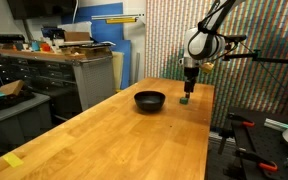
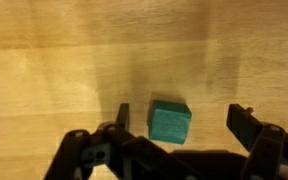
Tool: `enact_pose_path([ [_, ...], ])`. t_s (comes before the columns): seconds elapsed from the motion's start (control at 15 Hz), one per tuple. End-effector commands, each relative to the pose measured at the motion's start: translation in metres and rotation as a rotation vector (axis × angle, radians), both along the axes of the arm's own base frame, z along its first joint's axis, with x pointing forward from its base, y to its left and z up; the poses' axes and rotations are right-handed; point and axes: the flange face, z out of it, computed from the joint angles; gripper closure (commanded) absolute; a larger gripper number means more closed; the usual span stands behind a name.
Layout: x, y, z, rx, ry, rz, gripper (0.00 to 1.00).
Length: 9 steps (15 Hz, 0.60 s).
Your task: Put the green block in the bowl
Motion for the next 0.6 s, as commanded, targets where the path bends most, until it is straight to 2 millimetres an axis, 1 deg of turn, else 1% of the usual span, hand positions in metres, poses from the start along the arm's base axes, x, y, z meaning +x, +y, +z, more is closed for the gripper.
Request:
enact_pose_path([
  [0.0, 0.007, -0.007, -0.010, 0.028, -0.013, 0.001, 0.00],
  [0.2, 0.012, -0.010, -0.017, 0.041, -0.013, -0.007, 0.00],
  [0.53, 0.018, -0.021, -0.030, 0.061, -0.007, -0.035, 0.00],
])
